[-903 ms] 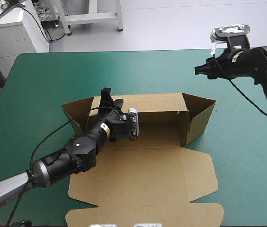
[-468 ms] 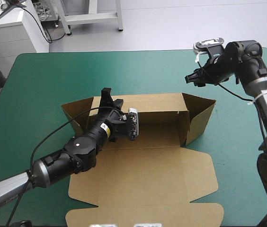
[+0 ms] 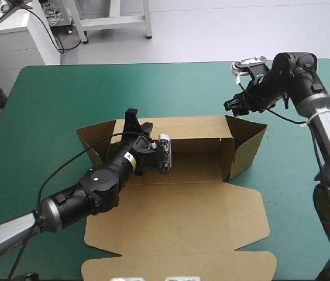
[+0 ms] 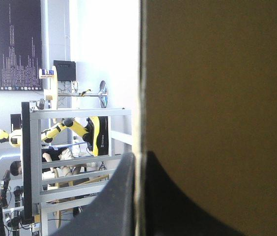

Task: Fold the box

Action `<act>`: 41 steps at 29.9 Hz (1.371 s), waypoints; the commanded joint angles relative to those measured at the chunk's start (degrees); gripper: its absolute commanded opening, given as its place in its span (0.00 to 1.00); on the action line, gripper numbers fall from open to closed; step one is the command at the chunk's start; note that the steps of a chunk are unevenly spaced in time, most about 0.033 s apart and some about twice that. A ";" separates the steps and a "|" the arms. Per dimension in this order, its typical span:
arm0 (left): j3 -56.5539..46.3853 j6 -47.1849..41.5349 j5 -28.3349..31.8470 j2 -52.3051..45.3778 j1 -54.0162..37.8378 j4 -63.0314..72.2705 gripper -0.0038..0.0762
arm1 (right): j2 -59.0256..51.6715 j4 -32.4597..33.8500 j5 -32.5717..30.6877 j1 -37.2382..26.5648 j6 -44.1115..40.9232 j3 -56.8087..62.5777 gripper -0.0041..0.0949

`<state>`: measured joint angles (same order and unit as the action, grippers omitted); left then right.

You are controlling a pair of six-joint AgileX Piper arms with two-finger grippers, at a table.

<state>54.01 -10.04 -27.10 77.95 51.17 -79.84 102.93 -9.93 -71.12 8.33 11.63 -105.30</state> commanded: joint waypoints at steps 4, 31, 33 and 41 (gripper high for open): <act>1.47 -1.21 0.28 -1.71 0.23 -1.83 0.04 | -3.07 -1.29 -0.53 -0.28 0.08 -1.35 0.52; 1.47 -2.38 0.23 -1.71 0.23 -1.83 0.04 | -21.14 -6.28 3.37 -0.21 7.17 23.86 0.46; 1.47 -2.38 0.34 -1.71 0.23 -1.83 0.04 | -21.73 -6.40 3.37 -0.21 7.35 25.33 0.46; 1.47 -2.38 0.68 -1.71 0.23 -2.05 0.04 | -28.88 -11.85 10.81 -0.21 11.35 36.78 0.46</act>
<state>54.01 -11.32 -26.51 77.95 51.17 -80.01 79.00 -17.11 -64.90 8.26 20.24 -70.71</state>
